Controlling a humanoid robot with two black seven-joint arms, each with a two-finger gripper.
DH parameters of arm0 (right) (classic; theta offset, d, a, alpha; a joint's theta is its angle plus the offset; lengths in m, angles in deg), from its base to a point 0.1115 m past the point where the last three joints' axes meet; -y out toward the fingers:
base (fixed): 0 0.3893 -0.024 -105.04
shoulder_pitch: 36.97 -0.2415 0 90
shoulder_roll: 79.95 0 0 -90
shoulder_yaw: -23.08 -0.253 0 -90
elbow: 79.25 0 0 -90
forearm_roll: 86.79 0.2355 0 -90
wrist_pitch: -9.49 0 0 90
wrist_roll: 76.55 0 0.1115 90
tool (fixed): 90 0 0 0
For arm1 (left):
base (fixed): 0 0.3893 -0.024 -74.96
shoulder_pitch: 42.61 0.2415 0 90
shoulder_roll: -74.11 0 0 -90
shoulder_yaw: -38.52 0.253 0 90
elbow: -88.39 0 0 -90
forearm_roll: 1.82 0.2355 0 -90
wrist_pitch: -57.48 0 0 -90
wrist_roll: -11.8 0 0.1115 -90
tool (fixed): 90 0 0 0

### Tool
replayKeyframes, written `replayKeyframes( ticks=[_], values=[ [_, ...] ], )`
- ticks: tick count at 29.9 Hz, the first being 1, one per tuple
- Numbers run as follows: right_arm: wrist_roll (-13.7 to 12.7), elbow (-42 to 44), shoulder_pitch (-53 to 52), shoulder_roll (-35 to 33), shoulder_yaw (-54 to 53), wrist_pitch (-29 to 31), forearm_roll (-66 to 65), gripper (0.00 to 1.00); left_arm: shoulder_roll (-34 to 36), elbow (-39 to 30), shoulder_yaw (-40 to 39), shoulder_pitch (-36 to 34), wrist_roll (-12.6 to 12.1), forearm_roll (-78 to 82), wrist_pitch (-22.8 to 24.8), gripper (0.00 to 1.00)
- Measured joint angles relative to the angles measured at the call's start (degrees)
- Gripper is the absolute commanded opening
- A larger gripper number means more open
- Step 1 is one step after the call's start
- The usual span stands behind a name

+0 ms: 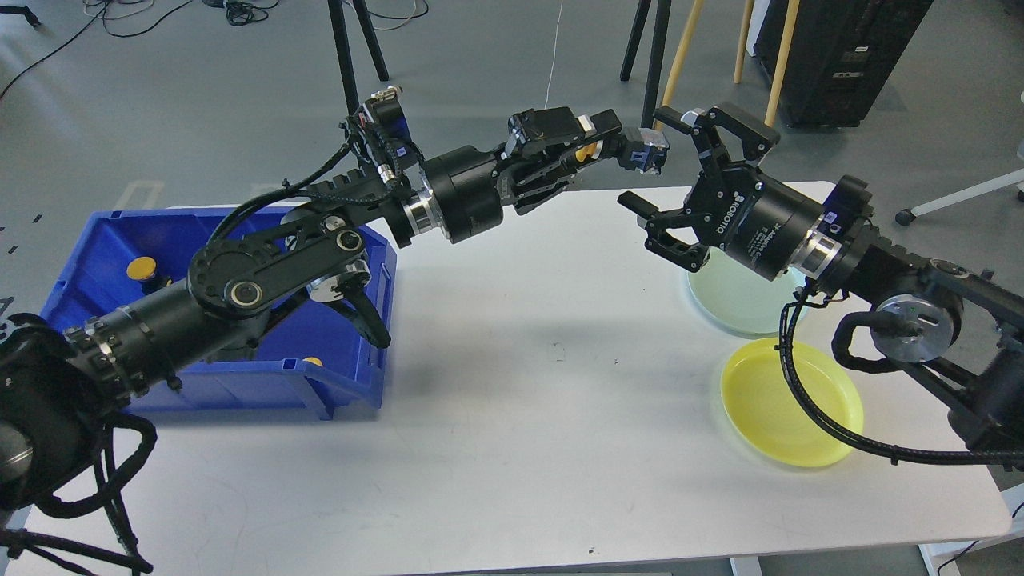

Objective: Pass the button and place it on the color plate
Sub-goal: 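Close the right gripper on the button held by the left gripper, then carry the yellow button with the right gripper over the yellow plate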

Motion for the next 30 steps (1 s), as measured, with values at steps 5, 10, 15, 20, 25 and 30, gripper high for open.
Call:
replayKeyframes(
  ticks=[5,10,15,20,25,30],
  values=[
    [0.0,0.1,0.0,0.6,0.0,-0.1,0.0,0.32,0.0,0.0,0.0,0.0,0.0,0.0,0.0,0.10],
    [-0.1,-0.1,-0.2,1.2,0.0,-0.3,-0.1,0.04,0.0,0.0,0.0,0.0,0.0,0.0,-0.1,0.10],
    [-0.1,-0.3,-0.5,1.7,-0.2,-1.0,-0.1,0.01,0.1,0.0,0.0,0.0,0.0,0.0,-0.1,0.10],
    [-0.1,-0.4,-0.5,1.9,-0.3,-1.5,0.0,0.01,-0.1,0.0,0.0,0.0,0.0,0.0,-0.4,0.37],
    [-0.1,-0.5,-0.2,1.7,-0.9,-2.5,0.0,0.01,-0.9,0.0,0.0,0.3,0.0,-0.5,-4.1,0.73],
    [-0.2,-0.4,1.9,1.3,-3.1,-3.7,0.1,0.01,-1.2,0.0,-0.4,0.9,0.0,-0.8,-5.8,0.82]
  ],
)
